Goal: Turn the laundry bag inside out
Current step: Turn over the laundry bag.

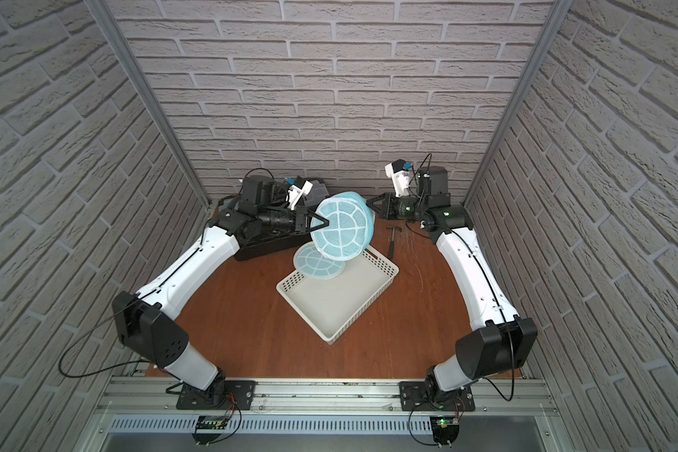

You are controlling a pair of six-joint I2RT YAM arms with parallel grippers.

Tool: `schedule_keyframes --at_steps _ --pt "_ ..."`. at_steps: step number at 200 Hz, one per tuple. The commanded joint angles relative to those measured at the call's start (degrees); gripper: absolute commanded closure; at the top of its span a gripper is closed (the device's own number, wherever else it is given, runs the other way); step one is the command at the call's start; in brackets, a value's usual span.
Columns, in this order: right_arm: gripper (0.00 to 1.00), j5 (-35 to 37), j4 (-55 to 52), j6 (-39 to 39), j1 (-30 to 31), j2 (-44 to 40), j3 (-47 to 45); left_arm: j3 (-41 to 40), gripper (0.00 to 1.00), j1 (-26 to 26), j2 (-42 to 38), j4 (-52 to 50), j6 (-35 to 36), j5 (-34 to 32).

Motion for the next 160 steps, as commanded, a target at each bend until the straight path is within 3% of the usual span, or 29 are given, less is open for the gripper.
schedule_keyframes --at_steps 1,29,53,66,77,98,132,160 --pt "0.97 -4.00 3.39 4.70 -2.07 -1.89 -3.29 0.81 1.00 -0.55 -1.51 2.18 1.93 3.24" --pt "0.95 -7.37 3.96 5.68 -2.97 -2.55 -4.75 0.58 1.00 -0.90 -2.00 1.92 2.68 4.01" --pt "0.54 -7.62 4.39 6.23 -3.15 -5.15 -4.04 0.69 1.00 -0.83 -1.74 1.42 2.84 3.57" --pt "0.38 -6.65 5.47 6.91 -3.15 -7.01 -4.67 0.91 1.00 -0.90 -1.36 1.42 2.68 3.65" --pt "0.33 -7.85 9.92 9.77 -3.15 -8.10 -6.84 1.11 1.00 -0.95 -1.05 1.42 2.55 3.73" --pt "0.30 -8.56 13.35 11.69 -2.91 -8.72 -8.29 1.41 1.00 -0.97 -0.75 1.31 2.54 3.83" --pt "0.30 -7.90 9.43 7.48 -0.53 -7.38 -6.13 1.46 1.00 -1.09 -0.69 1.16 2.61 3.92" --pt "0.39 -6.57 5.58 4.19 0.81 -5.72 -3.38 1.70 1.00 -1.55 -0.38 1.24 2.66 3.92"
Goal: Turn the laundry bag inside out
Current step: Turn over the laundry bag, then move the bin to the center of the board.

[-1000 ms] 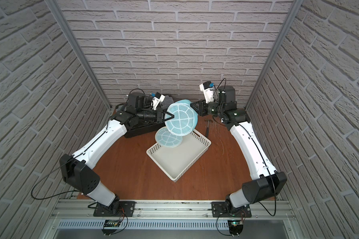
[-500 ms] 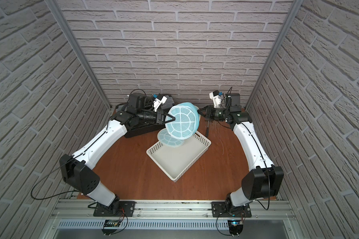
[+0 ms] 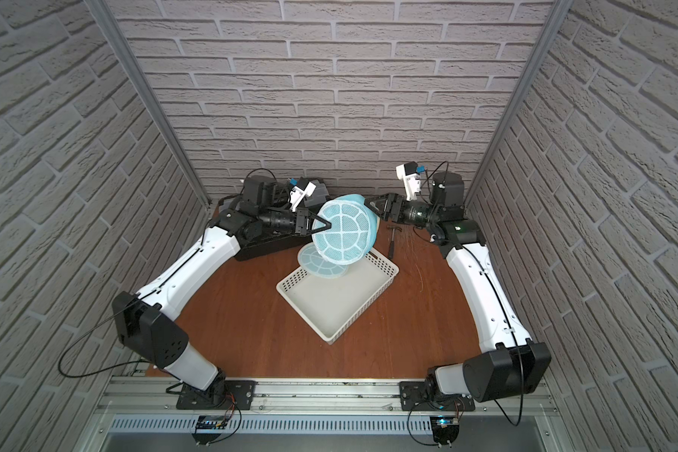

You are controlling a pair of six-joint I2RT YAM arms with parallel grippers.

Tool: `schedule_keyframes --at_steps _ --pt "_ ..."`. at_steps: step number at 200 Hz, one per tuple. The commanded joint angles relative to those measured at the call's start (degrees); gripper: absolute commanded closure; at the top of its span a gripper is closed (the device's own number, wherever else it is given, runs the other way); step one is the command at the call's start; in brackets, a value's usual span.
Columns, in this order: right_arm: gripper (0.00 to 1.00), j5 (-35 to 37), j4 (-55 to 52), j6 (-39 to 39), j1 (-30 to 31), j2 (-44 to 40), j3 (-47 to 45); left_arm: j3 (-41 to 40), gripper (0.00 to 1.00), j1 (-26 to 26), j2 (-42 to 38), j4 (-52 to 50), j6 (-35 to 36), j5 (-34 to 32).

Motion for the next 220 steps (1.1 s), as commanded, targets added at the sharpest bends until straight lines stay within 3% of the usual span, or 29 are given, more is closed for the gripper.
schedule_keyframes --at_steps 1,78,91,115,150,193,220 --pt "0.40 0.54 -2.28 -3.63 1.14 1.12 2.85 1.71 1.00 -0.77 -0.25 1.37 0.96 1.34" --pt "0.90 0.28 -3.62 -2.72 0.17 2.61 3.20 2.28 1.00 -1.24 -0.21 0.76 2.46 2.04" --pt "0.95 -2.55 -1.28 0.69 -1.35 2.85 2.46 2.17 1.00 -1.33 -0.63 0.58 3.59 2.29" --pt "0.97 -9.13 10.41 11.93 -4.25 3.46 -3.32 1.35 1.00 -2.21 -2.40 0.75 7.81 2.52" --pt "0.92 -11.98 13.52 15.83 -4.93 5.92 -9.09 -2.11 1.00 -4.43 -6.27 4.89 14.93 2.41" --pt "0.49 -11.06 5.74 9.75 -4.89 4.85 -10.01 -7.42 1.00 -5.24 -10.04 15.44 17.82 -1.19" --pt "0.41 -4.18 -1.67 4.38 -6.49 -0.01 -7.00 -8.07 1.00 -4.78 -10.44 16.64 17.77 -5.87"
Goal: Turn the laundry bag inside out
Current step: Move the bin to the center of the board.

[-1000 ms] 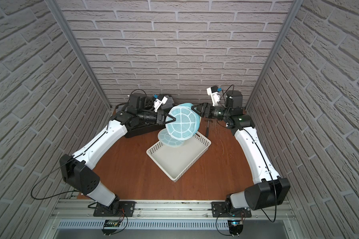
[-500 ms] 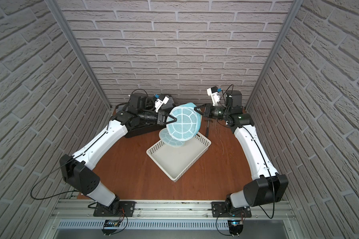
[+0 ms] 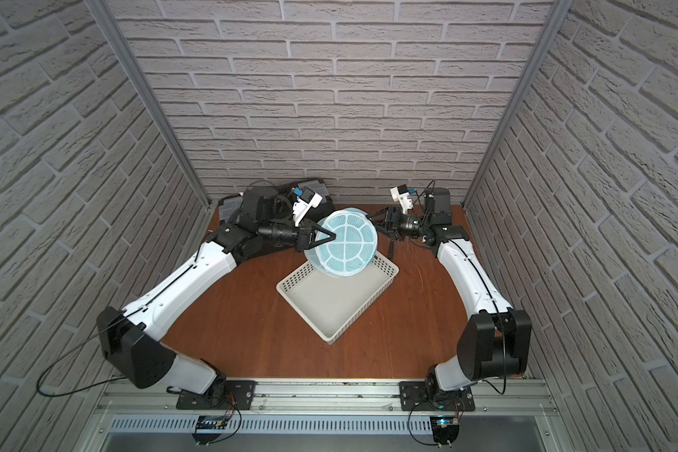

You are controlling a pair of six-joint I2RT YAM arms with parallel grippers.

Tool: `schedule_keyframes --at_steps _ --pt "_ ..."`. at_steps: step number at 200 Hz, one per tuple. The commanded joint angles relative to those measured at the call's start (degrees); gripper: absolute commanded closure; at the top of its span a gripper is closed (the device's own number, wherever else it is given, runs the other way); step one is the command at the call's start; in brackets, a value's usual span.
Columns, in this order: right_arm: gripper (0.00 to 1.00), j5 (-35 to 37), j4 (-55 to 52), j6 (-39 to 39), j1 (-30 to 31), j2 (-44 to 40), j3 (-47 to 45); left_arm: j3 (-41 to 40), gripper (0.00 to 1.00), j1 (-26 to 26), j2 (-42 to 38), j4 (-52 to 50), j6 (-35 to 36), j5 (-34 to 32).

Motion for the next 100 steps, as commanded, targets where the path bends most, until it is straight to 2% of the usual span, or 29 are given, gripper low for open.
schedule_keyframes --at_steps 1,22,36,51,71,100 --pt "0.40 8.65 -6.85 -6.09 -2.11 -5.48 2.89 0.13 1.00 0.02 -3.15 10.08 2.72 -1.85" --pt "0.30 25.47 -17.22 -15.36 -2.73 -10.90 3.51 -1.61 1.00 1.91 -4.46 12.75 -0.39 -5.47" --pt "0.29 34.40 -17.60 -17.88 -2.58 -14.47 -1.09 -4.45 1.00 3.91 -6.45 17.90 -4.80 -7.10" --pt "0.29 40.81 -17.44 -18.30 -1.54 -16.21 -6.40 -7.45 1.00 6.03 -8.88 23.97 -10.42 -7.89" --pt "0.31 46.09 -18.02 -21.69 2.54 -13.66 -8.29 -9.63 1.00 7.84 -11.41 28.79 -15.94 -7.87" --pt "0.30 56.76 -15.50 -32.66 8.75 -5.21 -5.16 -9.50 1.00 9.39 -14.49 27.81 -20.01 -9.38"
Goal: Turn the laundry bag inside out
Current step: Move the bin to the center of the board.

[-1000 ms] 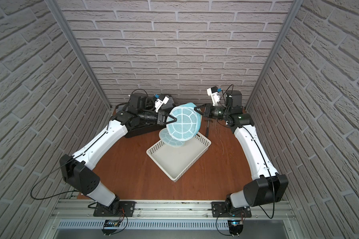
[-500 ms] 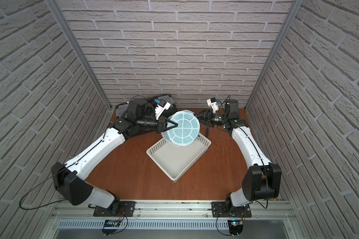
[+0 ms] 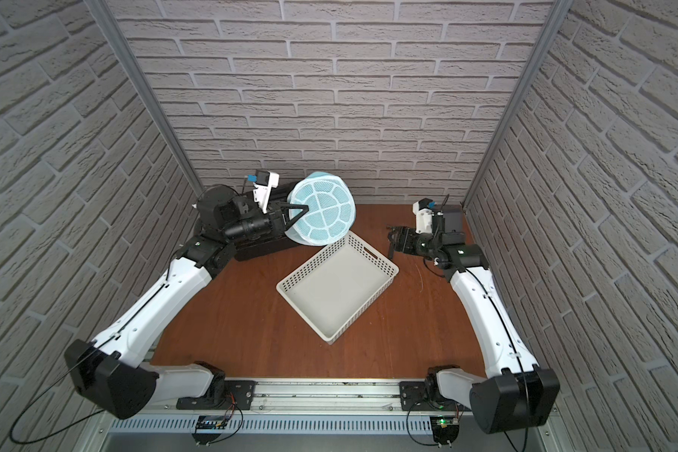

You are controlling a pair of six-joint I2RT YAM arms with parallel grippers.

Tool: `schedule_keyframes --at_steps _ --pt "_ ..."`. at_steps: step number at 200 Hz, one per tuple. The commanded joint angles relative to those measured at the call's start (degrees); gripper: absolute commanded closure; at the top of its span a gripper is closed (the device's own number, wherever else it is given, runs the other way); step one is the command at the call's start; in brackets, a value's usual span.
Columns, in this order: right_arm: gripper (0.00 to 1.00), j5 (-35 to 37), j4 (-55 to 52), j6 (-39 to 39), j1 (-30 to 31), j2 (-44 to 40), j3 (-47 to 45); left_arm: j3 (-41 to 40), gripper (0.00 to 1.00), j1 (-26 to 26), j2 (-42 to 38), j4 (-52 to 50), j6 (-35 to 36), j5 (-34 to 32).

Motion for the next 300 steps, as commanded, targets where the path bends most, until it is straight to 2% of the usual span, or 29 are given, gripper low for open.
schedule_keyframes --at_steps 1,13,42,74,121,149,183,203,215,241,265,300 --pt "0.30 13.22 1.17 -11.50 4.24 6.78 1.48 -0.11 1.00 0.89 -3.25 7.24 -6.02 -1.71" --pt "0.30 14.58 1.71 -14.74 4.92 11.87 4.10 -0.35 1.00 1.40 -4.74 6.77 -6.77 -3.00" --pt "0.31 12.28 -0.27 -20.26 5.81 25.26 12.80 -0.32 1.00 1.80 -7.43 4.14 -6.82 -5.14" --pt "0.35 9.04 -2.83 -23.94 6.59 34.62 18.80 -0.33 1.00 2.09 -9.08 1.47 -6.08 -6.04" --pt "0.46 5.39 -4.90 -26.27 7.16 39.76 20.28 -0.34 1.00 2.68 -8.94 1.34 -5.63 -5.87" --pt "0.62 4.61 -5.70 -27.15 7.18 42.64 20.22 -0.65 1.00 3.11 -8.47 1.29 -5.84 -5.78" --pt "0.80 6.14 -8.24 -29.66 6.95 42.40 19.63 -0.26 1.00 3.54 -8.67 -0.28 -4.97 -5.95" --pt "0.88 8.60 -9.32 -30.98 5.58 39.72 16.72 0.57 1.00 3.61 -8.98 -3.13 -3.24 -6.72" --pt "0.92 9.87 -9.01 -31.29 4.06 35.19 13.81 0.53 1.00 3.67 -9.16 -3.68 -2.78 -6.88" --pt "0.95 13.94 -9.17 -33.13 -0.52 28.20 7.32 0.44 1.00 3.94 -8.88 -3.48 -2.98 -6.50" --pt "0.97 20.57 -8.47 -34.57 -5.61 23.18 1.91 0.47 1.00 4.16 -8.48 -2.95 -3.29 -6.14" --pt "0.97 27.24 -6.85 -31.61 -13.54 23.00 1.61 0.41 1.00 4.52 -8.49 -2.94 -4.21 -6.80"
